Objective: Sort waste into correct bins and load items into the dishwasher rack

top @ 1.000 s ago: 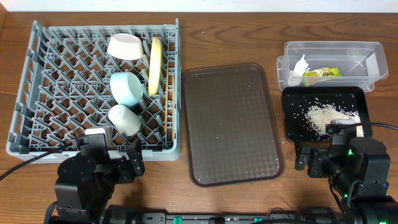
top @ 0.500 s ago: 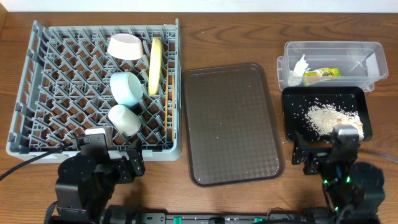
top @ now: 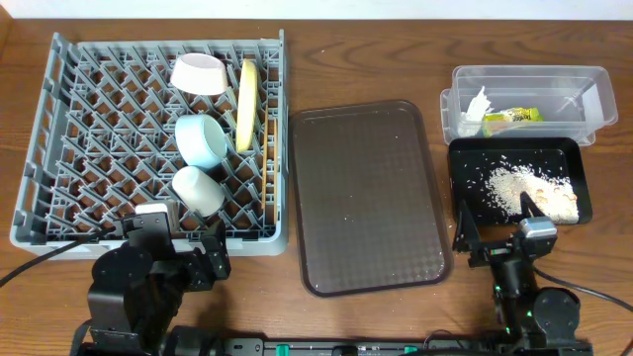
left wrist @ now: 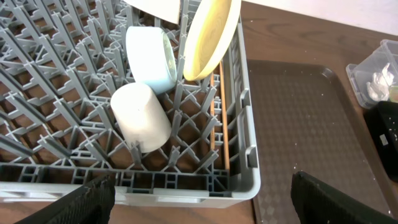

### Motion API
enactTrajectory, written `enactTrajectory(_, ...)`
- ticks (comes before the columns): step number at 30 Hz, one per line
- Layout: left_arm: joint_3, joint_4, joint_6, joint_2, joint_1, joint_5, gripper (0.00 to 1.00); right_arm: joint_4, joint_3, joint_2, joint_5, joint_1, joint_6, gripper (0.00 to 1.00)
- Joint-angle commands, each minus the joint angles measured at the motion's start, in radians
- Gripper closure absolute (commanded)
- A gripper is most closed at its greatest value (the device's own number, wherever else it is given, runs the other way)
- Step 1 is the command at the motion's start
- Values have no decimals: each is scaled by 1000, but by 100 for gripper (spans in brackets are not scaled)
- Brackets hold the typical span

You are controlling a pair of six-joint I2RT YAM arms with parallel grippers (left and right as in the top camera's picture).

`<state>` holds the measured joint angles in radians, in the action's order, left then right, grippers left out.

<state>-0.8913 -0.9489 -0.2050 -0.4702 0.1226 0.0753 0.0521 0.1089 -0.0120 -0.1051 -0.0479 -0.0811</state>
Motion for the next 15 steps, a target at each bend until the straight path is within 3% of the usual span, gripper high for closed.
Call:
enactTrajectory(1, 3, 1, 13, 0, 3, -8, 8, -84, -68, 6, -8, -9, 88, 1)
enactTrajectory(6, 3, 1, 13, 0, 3, -8, 8, -39, -104, 6, 1, -29, 193, 1)
enactTrajectory(15, 3, 1, 13, 0, 3, -8, 8, 13, -103, 5, 3, -27, 190, 1)
